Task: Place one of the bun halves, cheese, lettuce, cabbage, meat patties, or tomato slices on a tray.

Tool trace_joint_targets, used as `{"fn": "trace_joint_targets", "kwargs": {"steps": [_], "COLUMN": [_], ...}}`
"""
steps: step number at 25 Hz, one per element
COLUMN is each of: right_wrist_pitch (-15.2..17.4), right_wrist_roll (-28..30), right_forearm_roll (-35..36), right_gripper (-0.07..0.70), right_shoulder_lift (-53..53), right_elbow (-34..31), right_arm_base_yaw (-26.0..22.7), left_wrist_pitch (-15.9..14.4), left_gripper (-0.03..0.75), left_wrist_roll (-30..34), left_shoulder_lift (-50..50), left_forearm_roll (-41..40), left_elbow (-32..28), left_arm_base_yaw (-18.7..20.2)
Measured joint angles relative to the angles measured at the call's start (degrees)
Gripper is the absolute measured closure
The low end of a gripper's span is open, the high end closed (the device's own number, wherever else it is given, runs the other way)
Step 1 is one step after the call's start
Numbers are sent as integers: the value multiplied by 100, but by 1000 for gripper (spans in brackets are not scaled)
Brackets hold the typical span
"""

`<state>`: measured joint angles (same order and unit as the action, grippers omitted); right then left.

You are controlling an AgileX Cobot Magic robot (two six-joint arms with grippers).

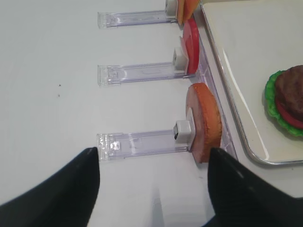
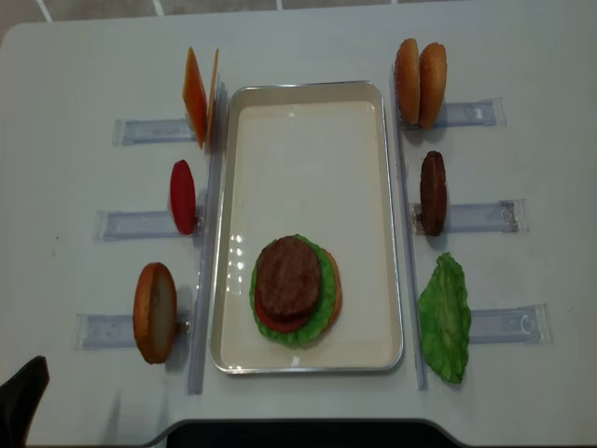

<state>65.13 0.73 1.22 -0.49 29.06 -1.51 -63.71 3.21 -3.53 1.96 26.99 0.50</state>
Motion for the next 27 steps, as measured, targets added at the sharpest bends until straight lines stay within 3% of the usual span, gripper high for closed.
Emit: {"fn": "trace_joint_targets", "kwargs": {"steps": [6,18,27], "right_wrist_pitch": [0,0,0], "right_wrist_roll": [0,0,0], "right_forearm_roll": [0,0,0], "right_gripper": [176,176,176], "right_shoulder_lift": [0,0,0], "right_elbow": [0,0,0], "right_arm_base_yaw": [0,0,0], "left_wrist_pitch": [0,0,0], "left_gripper": [187,296,303], "left_wrist_roll": [0,0,0], "left_shoulder_lift": [0,0,0], "left_forearm_roll": [0,0,0], "left_elbow": [0,0,0], "left_arm_base_yaw": [0,0,0]}}
